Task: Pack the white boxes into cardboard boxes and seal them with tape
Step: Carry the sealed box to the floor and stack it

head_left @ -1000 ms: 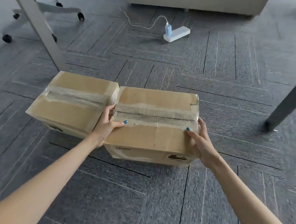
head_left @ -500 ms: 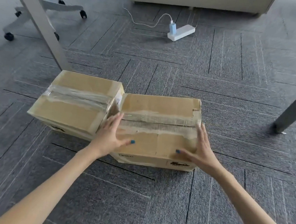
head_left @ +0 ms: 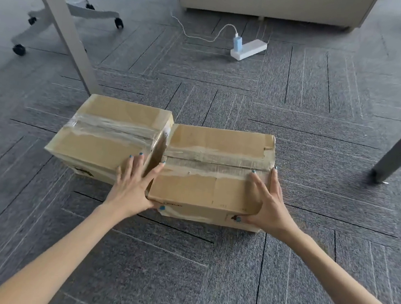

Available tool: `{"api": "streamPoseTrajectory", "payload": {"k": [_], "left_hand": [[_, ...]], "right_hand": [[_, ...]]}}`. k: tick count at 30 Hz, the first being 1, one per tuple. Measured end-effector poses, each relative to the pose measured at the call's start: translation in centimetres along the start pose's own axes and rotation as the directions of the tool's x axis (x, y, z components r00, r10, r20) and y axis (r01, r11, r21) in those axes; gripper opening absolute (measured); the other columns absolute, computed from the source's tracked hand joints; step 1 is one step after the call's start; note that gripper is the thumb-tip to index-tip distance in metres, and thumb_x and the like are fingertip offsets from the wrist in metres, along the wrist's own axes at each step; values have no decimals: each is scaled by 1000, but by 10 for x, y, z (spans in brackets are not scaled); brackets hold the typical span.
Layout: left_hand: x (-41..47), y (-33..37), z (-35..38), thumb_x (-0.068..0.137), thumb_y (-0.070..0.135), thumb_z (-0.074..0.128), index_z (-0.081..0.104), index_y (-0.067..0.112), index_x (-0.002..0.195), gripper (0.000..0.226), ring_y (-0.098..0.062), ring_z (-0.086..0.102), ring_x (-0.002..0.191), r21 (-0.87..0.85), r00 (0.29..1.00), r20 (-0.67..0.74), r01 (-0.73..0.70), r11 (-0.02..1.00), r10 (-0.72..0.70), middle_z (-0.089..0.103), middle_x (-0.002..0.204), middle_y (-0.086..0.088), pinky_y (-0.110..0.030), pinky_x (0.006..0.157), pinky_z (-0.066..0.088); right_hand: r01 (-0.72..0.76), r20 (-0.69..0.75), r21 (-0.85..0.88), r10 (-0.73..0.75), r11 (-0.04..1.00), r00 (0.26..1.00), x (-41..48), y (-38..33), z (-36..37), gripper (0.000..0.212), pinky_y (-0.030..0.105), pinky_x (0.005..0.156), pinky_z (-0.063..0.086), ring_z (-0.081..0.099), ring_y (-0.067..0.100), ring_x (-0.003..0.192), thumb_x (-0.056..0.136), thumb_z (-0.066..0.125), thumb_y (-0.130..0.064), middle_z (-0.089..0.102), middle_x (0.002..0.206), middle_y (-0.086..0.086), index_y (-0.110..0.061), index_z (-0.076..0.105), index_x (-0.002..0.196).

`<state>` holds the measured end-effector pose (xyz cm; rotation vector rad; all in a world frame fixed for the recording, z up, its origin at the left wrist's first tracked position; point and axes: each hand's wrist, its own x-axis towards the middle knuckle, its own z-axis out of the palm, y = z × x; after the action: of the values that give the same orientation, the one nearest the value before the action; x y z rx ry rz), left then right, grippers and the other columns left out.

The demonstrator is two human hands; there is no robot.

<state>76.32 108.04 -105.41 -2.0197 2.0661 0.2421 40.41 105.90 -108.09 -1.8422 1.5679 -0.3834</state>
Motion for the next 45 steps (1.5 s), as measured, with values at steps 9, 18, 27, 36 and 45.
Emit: {"api": "streamPoseTrajectory", "payload": {"k": [9,18,27,36,45], "left_hand": [[13,-20,-1,66,17,85,34,32,152,100,-35,51,116,164,987,-160,9,986,18,44,143,-13,-49,81,54],[12,-11,-17,84,37,72,9,31,157,97,-34,28,140,138,998,-62,16,990,-8,17,159,-12,-53,108,39],[-48,40,-175,92,46,60,28,21,153,74,-23,23,148,3,992,-27,-123,992,123,23,161,-3,-46,121,21],[-148,79,-447,98,46,51,36,23,150,59,-21,20,149,-31,970,-19,-241,970,240,21,163,-1,-42,123,11],[-225,123,-657,102,42,43,33,23,151,53,-18,26,147,-45,945,-56,-326,944,323,28,160,-1,-43,123,13]], "right_hand": [[14,-110,76,-5,997,994,17,-31,27,114,56,115,18,-16,25,149,60,93,-26,-28,159,2,-36,26,151],[-87,1,-275,91,958,996,17,-49,12,121,61,114,26,-11,39,148,67,83,-53,-28,158,16,-32,3,156],[97,117,-431,-52,897,992,-23,-182,-101,70,52,121,13,14,27,150,96,52,-48,7,164,6,-21,22,154],[153,126,-476,-104,866,986,-107,-362,-310,55,42,117,24,30,25,143,98,52,-41,23,161,6,-19,38,146],[57,55,-497,-34,866,998,-198,-464,-499,51,38,108,36,42,22,136,97,53,-40,35,155,3,-22,43,144]]}}
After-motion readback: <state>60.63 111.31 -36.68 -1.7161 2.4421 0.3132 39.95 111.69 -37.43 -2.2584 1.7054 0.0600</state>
